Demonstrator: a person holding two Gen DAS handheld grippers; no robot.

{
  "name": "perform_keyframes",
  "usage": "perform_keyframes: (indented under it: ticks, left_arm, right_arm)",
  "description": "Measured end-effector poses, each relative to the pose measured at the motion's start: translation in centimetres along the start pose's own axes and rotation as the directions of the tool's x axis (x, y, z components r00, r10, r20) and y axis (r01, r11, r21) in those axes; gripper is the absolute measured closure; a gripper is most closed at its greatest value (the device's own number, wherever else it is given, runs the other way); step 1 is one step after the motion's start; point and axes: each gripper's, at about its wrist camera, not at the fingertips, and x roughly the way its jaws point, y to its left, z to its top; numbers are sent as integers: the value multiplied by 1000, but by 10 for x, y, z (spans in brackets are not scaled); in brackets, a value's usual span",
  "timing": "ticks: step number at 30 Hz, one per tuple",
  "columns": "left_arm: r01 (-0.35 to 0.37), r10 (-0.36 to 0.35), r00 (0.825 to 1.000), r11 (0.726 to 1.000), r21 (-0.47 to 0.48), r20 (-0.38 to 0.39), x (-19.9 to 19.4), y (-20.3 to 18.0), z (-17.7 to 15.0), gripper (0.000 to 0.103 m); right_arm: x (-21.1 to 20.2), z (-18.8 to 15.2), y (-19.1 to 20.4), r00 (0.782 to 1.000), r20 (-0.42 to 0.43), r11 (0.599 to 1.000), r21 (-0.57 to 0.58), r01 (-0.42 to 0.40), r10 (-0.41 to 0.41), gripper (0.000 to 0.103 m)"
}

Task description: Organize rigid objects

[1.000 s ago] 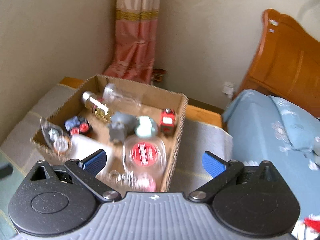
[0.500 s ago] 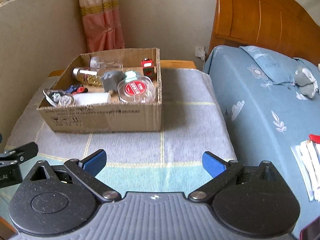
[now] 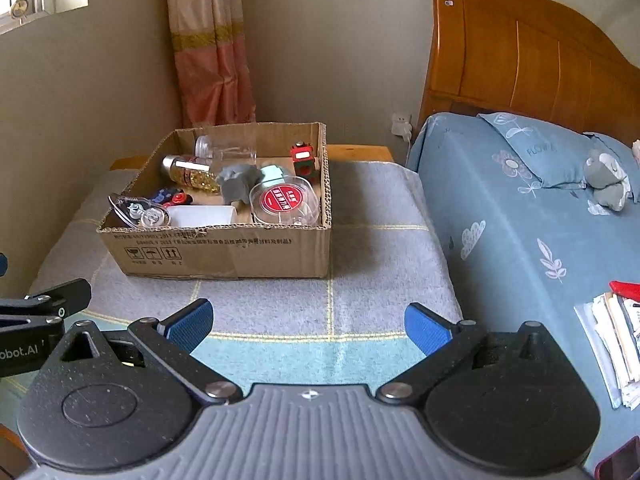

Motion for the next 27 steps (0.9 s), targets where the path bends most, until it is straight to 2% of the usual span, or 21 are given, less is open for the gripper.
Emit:
perform_keyframes:
  ticks: [27]
  left_arm:
    - [-15,14,1000,1000,-9,-17,2,0,0,5]
  right_arm:
    - [-1,-2,2,1000,-1,1000,9,1,-1,0]
